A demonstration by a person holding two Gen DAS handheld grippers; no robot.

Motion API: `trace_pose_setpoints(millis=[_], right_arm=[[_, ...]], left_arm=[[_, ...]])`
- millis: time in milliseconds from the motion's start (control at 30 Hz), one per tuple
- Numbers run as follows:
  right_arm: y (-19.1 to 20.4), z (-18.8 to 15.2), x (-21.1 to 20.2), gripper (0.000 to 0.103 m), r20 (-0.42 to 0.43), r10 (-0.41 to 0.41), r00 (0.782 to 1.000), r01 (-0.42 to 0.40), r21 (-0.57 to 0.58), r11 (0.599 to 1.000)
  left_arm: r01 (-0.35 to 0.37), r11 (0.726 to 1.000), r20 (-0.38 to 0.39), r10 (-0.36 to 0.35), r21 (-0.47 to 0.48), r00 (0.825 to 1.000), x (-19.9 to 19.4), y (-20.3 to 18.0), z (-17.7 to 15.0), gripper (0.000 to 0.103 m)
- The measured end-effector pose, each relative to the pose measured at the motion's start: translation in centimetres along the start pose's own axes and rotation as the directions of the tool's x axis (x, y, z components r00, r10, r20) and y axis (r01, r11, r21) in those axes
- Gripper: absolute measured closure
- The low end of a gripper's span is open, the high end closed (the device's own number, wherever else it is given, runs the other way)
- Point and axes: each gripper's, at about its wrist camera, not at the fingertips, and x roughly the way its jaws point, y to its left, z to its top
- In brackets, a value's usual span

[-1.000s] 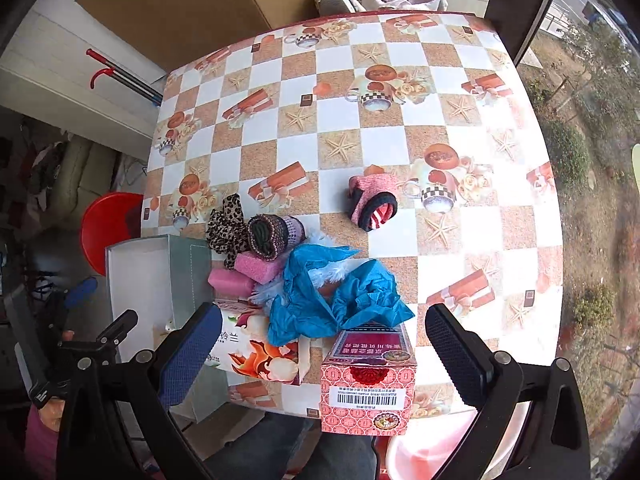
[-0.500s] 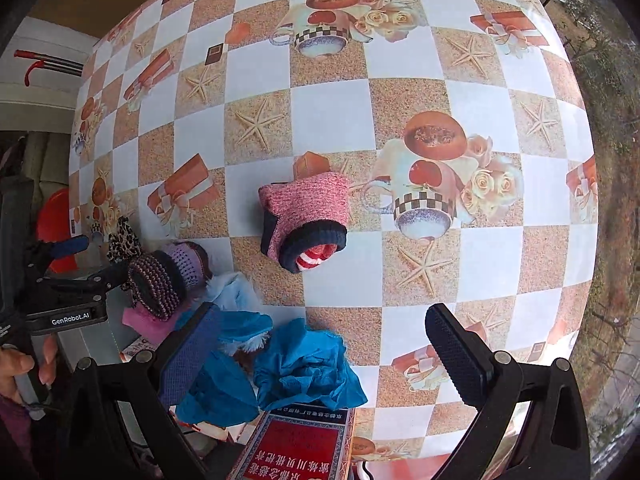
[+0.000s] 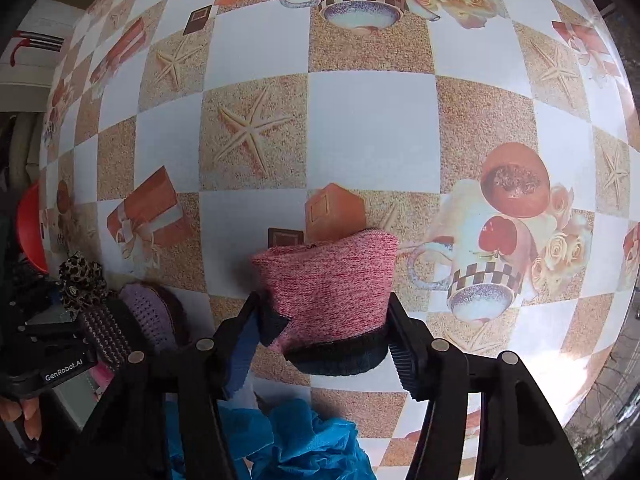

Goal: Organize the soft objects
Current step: 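Grasp the pink knit hat with the right tool while the left grasps the leopard scrunchie, then carry the pink hat and leopard scrunchie over the white box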

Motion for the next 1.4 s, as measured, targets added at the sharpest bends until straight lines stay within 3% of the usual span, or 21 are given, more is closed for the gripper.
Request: trace_pose_setpoints(millis=[133,333,400,600,833,967,1133,1233,1400], right_arm=[[-0.7,-1.1,-2.2,0.064,0.071,0.05,0.996,-0.05,0.007,0.999],[-2.2,-3.4,-6.8,0.064,0.17,0.103,0.98,-0.11,0.033,0.993],[-2.3,-4.0,-8.4,0.064,0.198,0.111,0.974,-0.12,0.035,0.992],[-1.0,-7.0,-12.3,0.064,0.264,0.097,0.96,-0.104,0.01,0.995],[1.1,-11.7,-15.2,0.064,0.346,0.102,0.933,-0.125,0.043,0.991],[3.4,-14.7,-16.1,0.064,0.359,0.111,0.927,-0.128,0.025,0.991],[7.0,-17.4,-15.6,0.064,0.336,0.12,0.934,-0.125,-0.006,0.992],[9.6,-18.8,-14.9,0.064,0.314,0.126,0.941,-0.117,-0.046,0.992],[13.3,-20.7,-12.9,0.064,0.255,0.143,0.956,-0.122,-0.099,0.988]], left_arm=[[-0.016,1.0,0.144,0.016,0.0,0.989,-2.4,-0.4,-1.4,0.061],[-0.061,0.998,0.372,0.052,0.012,0.927,-8.2,-1.1,-4.8,0.061],[-0.092,0.996,0.436,0.079,0.008,0.896,-10.1,-1.9,-6.7,0.06],[-0.102,0.992,0.519,0.051,0.07,0.853,-14.2,-3.5,-9.8,0.06],[0.012,0.998,0.536,-0.044,0.063,0.843,-15.4,-2.3,-14.0,0.06],[-0.031,0.992,0.533,-0.037,0.119,0.845,-14.9,-2.8,-17.4,0.06],[-0.051,0.979,0.534,-0.063,0.196,0.843,-14.2,-3.3,-21.5,0.06],[-0.095,0.974,0.549,-0.035,0.207,0.835,-13.8,-3.4,-23.8,0.06],[-0.102,0.976,0.548,-0.02,0.191,0.836,-12.7,-2.6,-26.6,0.06]])
